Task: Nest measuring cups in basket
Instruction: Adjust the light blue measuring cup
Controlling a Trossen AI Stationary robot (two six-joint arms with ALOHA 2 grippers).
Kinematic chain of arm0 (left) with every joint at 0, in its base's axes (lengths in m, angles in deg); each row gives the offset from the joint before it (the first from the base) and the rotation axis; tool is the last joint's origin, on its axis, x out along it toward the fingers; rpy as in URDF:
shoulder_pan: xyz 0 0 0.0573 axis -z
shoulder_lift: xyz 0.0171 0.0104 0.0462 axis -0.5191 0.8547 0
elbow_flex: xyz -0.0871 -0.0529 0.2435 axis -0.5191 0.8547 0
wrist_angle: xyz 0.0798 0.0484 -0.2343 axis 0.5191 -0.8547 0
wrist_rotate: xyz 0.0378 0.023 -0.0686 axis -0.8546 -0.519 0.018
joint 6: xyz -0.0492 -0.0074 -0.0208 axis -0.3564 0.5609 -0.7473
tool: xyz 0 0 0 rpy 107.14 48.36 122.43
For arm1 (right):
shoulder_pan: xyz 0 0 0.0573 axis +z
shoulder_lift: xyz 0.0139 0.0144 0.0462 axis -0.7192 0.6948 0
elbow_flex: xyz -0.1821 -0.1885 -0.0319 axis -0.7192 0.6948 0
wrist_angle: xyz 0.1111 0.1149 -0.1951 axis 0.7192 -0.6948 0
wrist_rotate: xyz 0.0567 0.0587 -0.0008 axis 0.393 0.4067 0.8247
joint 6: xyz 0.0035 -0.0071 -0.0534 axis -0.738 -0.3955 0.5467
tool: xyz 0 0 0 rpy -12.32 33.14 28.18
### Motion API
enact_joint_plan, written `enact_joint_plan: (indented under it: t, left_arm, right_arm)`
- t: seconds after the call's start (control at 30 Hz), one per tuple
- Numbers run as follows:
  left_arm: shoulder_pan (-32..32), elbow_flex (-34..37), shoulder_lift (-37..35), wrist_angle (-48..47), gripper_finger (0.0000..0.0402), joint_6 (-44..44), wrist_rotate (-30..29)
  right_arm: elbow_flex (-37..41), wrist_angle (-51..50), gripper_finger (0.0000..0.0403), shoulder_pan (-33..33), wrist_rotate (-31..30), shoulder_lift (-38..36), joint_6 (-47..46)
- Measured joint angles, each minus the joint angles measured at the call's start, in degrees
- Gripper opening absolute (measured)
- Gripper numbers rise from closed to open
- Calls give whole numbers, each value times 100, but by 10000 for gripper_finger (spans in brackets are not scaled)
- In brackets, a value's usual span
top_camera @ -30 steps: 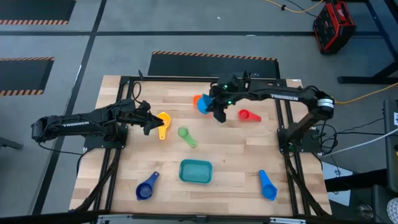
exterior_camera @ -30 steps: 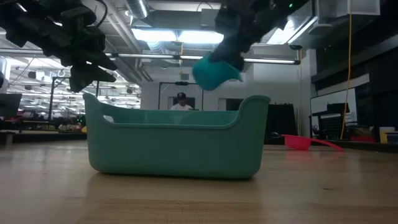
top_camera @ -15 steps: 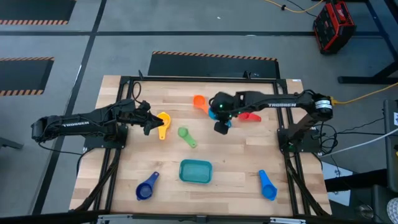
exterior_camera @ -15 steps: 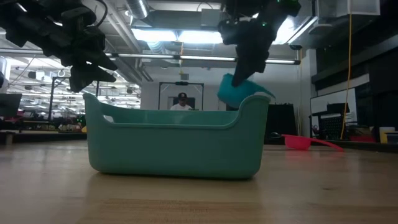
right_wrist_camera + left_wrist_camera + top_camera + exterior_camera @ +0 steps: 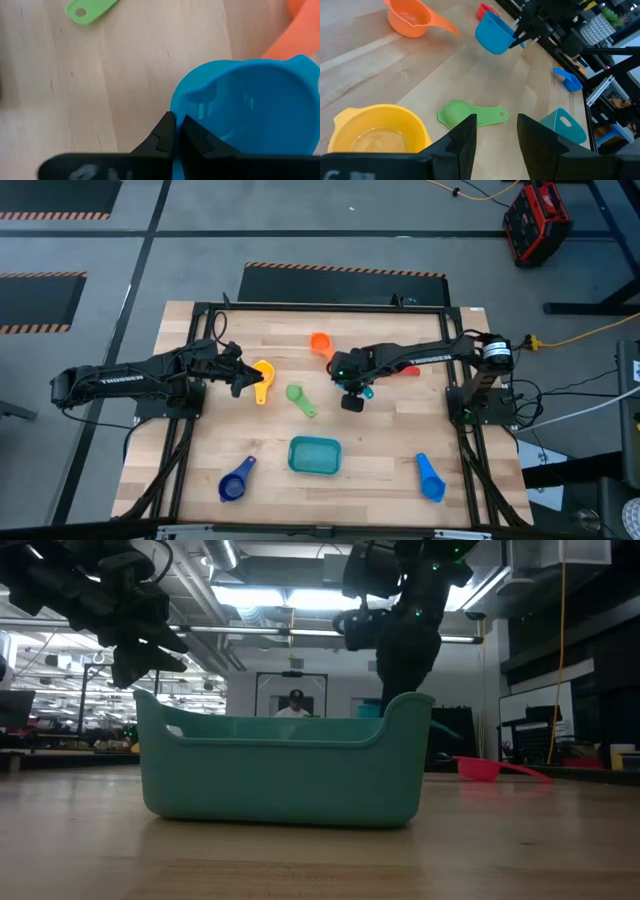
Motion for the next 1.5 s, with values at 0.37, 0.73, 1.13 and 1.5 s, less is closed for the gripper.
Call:
enact_joint_plan:
  t: [0.37,0.73,1.13,1.5]
  left_arm:
    - [0,0,-1,-2,134,0,0]
    - [2,2,-1,-15,134,2,0]
    - [2,2,-2,-8,134,5,35]
    - [2,2,-2,-5,134,4,44]
  right_arm:
    - [0,-109,14,5,4,176,11]
    - [46,-150,23,5,116,384,24]
    - [52,-127,26,5,204,402,7]
    - [51,-124,88,-2,467,402,-140]
